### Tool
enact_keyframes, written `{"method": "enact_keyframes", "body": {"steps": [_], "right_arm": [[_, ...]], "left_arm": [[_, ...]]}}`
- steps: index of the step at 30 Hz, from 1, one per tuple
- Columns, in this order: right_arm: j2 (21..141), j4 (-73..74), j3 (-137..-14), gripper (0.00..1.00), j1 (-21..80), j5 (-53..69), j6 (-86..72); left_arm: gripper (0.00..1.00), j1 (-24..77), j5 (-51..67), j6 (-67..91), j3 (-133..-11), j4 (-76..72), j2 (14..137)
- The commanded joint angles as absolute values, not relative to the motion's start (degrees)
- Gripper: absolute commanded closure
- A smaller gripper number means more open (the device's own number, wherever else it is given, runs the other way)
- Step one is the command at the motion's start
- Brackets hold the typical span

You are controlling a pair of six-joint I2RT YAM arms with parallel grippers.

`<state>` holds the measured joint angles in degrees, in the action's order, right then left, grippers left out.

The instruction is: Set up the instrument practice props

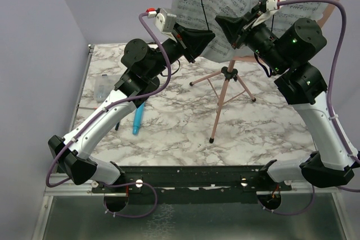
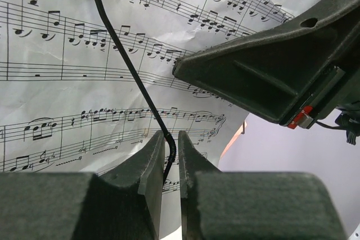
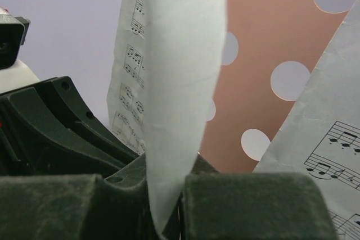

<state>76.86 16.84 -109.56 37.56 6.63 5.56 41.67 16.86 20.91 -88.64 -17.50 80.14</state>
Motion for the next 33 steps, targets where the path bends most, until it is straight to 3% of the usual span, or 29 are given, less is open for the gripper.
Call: {"method": "enact_keyframes", "body": {"steps": [1, 6, 11, 24, 28, 33], "right_arm": [[75.79, 17.65, -109.25, 0.84, 37.88, 5.65, 5.16], [74.26, 17.86, -108.07, 0.7, 37.88, 5.09, 4.35], [71.56, 16.35, -105.24, 0.62, 37.88, 4.67, 3.12], [68.57, 17.98, -101.37, 0.62, 37.89, -2.43, 2.3], [68.26, 19.45, -101.85, 0.65, 37.88, -4.42, 2.31], [67.65, 20.19, -101.87, 0.7, 37.9, -5.45, 2.5]], "left_arm": [[0.84, 42.23, 16.11, 20.81, -88.15, -18.19, 78.5], [0.83, 42.24, 15.4, 21.04, -88.07, -18.22, 78.49], [0.86, 42.23, 15.28, 21.55, -88.32, -18.24, 78.83], [0.93, 42.38, 15.49, 22.14, -88.56, -18.39, 79.24], [1.0, 42.49, 15.71, 22.23, -88.81, -18.37, 79.44], [1.0, 42.61, 15.82, 22.35, -88.84, -18.44, 79.71]]}}
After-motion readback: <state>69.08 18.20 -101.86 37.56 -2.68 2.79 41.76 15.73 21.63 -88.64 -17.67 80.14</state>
